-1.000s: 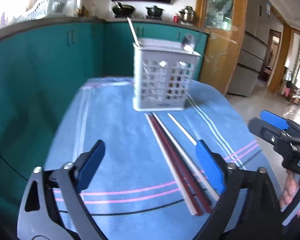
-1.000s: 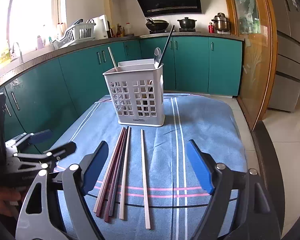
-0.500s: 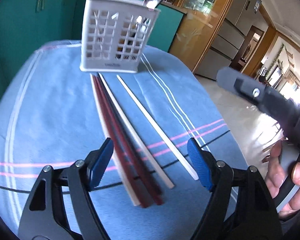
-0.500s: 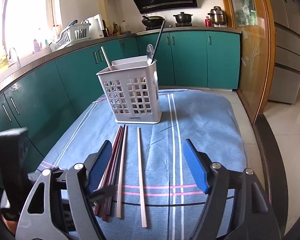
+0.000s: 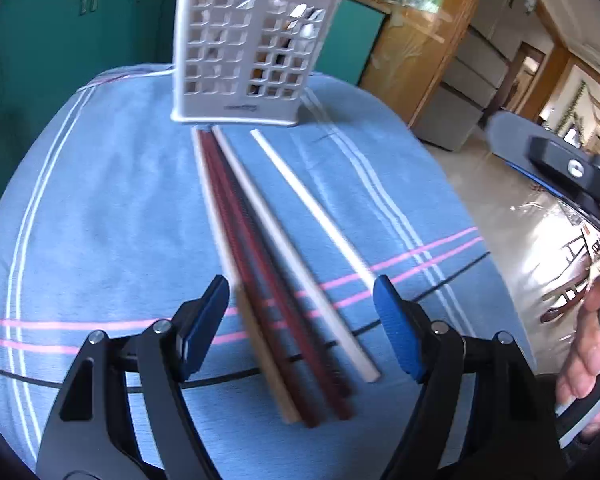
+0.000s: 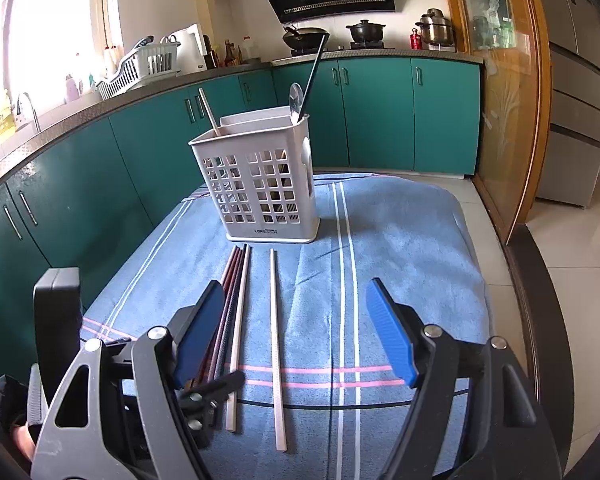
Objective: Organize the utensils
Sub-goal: 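Lower the right tool onto a pale chopstick lying on the cloth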
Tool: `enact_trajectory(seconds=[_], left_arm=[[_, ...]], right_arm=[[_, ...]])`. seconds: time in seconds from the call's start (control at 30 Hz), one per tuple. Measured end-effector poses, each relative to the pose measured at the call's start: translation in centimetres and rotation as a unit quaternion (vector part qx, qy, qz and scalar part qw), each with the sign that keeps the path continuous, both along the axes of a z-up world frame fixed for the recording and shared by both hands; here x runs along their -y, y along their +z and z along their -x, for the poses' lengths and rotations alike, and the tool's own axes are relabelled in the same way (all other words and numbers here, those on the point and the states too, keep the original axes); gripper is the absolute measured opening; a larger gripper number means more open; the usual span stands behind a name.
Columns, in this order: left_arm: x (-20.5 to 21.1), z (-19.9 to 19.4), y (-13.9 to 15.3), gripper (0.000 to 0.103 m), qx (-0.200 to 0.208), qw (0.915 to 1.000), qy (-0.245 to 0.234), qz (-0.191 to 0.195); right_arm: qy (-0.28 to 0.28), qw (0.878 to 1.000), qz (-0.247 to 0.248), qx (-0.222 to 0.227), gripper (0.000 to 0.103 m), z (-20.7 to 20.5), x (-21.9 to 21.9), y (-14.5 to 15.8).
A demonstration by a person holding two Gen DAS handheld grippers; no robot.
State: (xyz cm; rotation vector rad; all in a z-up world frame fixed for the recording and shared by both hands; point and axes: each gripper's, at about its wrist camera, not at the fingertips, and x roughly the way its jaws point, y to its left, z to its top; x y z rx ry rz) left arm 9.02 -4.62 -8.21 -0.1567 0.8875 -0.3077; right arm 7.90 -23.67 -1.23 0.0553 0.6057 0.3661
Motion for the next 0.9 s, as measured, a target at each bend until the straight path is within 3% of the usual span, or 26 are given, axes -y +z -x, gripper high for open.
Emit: enact_trajectory(seconds=[0.1,0.37,0.5,0.53,0.6,0.67,0.77,0.9], left_arm=[[-1.0,-0.2,-0.3,0.073,-0.015,0.9998,0.013,-0.010],[-3.5,-0.1,-0.3,0.074,-0.013,0.9923,0.058,-0.109],[-4.2,0.3,0.3,0.074,-0.002,0.9916,0.064,-0.112],[-4.4,0.4,0.5,0.074,0.003,0.9913,0.067,-0.113],[-5.6,0.3,1.4,0.074,0.014,0.9908,0.082,-0.107],[-7.0,0.2,2.1,0.074,0.017,0.9907,0.098,-0.093],[-9.2,0.4,3.2,0.076,0.024,0.9891,0.125,-0.073],[-10.3,1.0,3.6,0.076,0.031,0.9887,0.131,-0.066]], right_arm=[[-0.001,1.000,0.003,-0.002,0.072,-0.1,0.0,-0.1],[0.016,1.000,0.014,-0.009,0.072,-0.1,-1.1,-0.7],[0.072,0.995,0.052,-0.046,0.072,-0.1,-3.4,-2.1],[0.088,0.992,0.071,-0.054,0.068,0.2,-4.1,-2.6],[0.121,0.984,0.107,-0.070,0.038,0.9,-5.8,-3.7],[0.134,0.981,0.117,-0.080,0.025,2.2,-6.7,-4.6],[0.130,0.982,0.113,-0.083,0.021,4.4,-6.7,-6.1],[0.129,0.986,0.071,-0.082,0.021,7.6,-6.8,-7.4]])
